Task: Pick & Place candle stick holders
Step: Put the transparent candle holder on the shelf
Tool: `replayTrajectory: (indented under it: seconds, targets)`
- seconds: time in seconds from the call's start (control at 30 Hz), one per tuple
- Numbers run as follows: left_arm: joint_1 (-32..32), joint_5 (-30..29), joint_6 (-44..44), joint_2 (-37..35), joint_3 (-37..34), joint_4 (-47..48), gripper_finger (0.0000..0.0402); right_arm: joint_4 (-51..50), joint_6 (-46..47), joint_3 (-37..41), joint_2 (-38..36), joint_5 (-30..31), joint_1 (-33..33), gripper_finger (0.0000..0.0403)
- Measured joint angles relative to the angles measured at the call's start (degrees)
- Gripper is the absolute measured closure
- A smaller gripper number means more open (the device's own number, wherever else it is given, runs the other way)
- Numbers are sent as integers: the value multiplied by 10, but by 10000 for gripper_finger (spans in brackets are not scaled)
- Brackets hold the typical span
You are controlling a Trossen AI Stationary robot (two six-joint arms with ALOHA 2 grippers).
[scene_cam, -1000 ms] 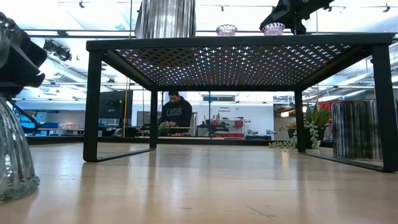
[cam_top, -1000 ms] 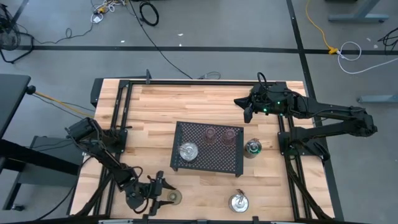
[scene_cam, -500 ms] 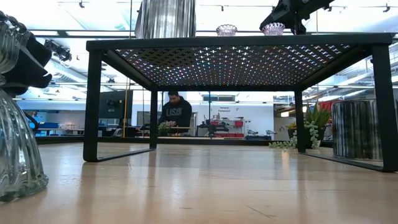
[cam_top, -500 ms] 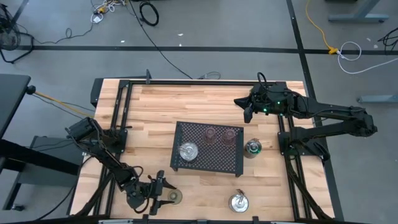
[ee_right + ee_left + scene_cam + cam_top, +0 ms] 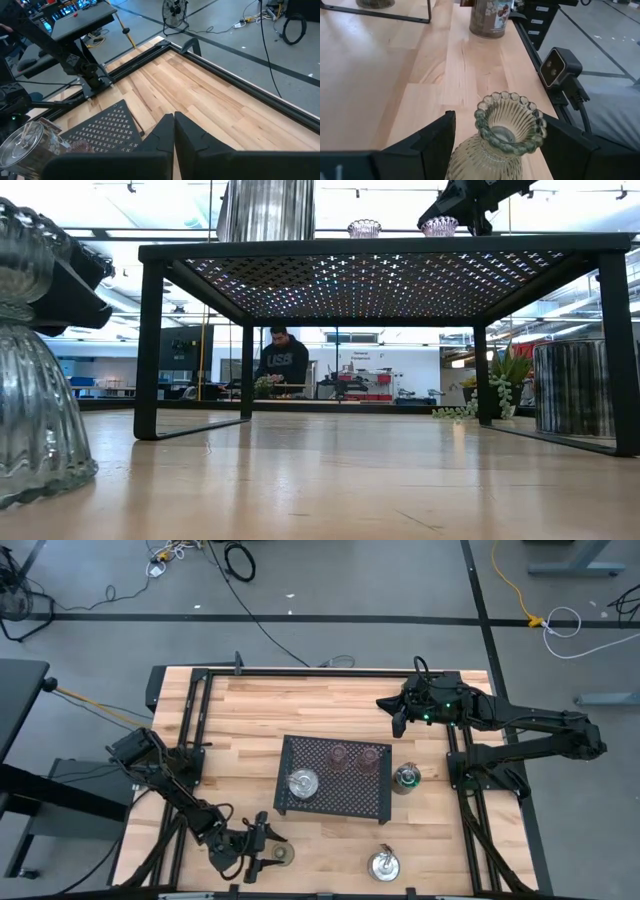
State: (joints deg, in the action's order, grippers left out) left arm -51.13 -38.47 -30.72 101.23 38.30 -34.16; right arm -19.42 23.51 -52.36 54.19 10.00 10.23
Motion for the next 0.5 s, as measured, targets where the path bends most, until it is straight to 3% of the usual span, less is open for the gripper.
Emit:
replayTrajectory:
  seconds: [0.13, 0.33, 0.5]
  targets:
    - [2, 4, 12, 0, 0, -8, 157, 0, 0, 0, 0, 0, 0, 389]
    - [2, 12, 21, 0, 0, -14, 239, 0, 0, 0, 0, -5, 0, 389]
    - [2, 17, 21, 0, 0, -14, 241, 0, 0, 0, 0, -5, 0, 389]
